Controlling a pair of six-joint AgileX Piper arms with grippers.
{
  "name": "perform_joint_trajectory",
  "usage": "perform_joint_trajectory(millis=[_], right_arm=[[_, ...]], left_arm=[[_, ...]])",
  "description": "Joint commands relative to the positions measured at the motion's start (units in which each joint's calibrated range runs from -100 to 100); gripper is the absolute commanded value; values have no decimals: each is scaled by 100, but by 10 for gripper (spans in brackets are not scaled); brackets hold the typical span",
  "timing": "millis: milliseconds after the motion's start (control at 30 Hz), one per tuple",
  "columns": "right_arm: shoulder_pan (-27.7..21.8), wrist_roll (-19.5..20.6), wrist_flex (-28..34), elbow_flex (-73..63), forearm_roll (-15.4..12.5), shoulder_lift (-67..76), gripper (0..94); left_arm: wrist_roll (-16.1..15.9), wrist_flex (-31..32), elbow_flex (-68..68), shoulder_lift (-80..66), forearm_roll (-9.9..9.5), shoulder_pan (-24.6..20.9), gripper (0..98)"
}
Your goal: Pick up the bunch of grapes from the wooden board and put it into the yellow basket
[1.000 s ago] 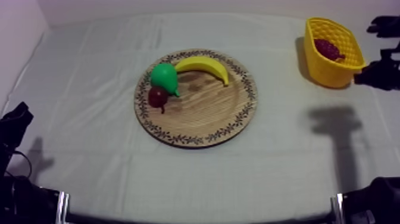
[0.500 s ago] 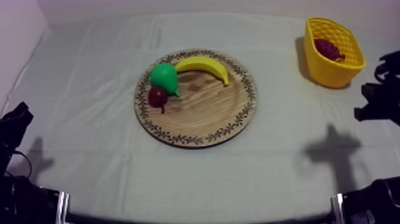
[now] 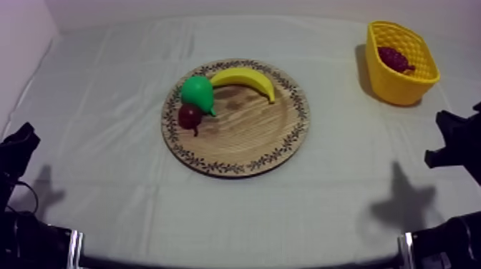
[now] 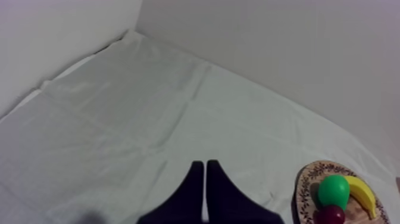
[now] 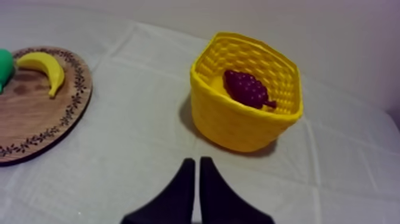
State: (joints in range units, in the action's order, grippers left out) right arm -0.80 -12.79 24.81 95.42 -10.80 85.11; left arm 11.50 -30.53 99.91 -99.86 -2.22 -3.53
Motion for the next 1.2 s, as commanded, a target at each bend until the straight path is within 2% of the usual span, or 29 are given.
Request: perform_joint_trajectory(millis=[0,367,500,633,767,1167], right_arm=[[19,19,-18,173,15,353,3],[57,359,169,430,285,1028,2],[65,669,356,434,479,1049,2],[131,1033,804,435,709,1054,2],[162,1243,1014,435,838,1056,2],[190,1371,1265,425,910,1056,2]], left_arm=[[1,-2,-2,3,0,2,1],[2,-2,-2,3,0,2,1],[2,-2,-2,3,0,2,1],[1,-2,-2,3,0,2,1],[4,-2,-2,3,0,2,1],[5,-2,-2,3,0,2,1]])
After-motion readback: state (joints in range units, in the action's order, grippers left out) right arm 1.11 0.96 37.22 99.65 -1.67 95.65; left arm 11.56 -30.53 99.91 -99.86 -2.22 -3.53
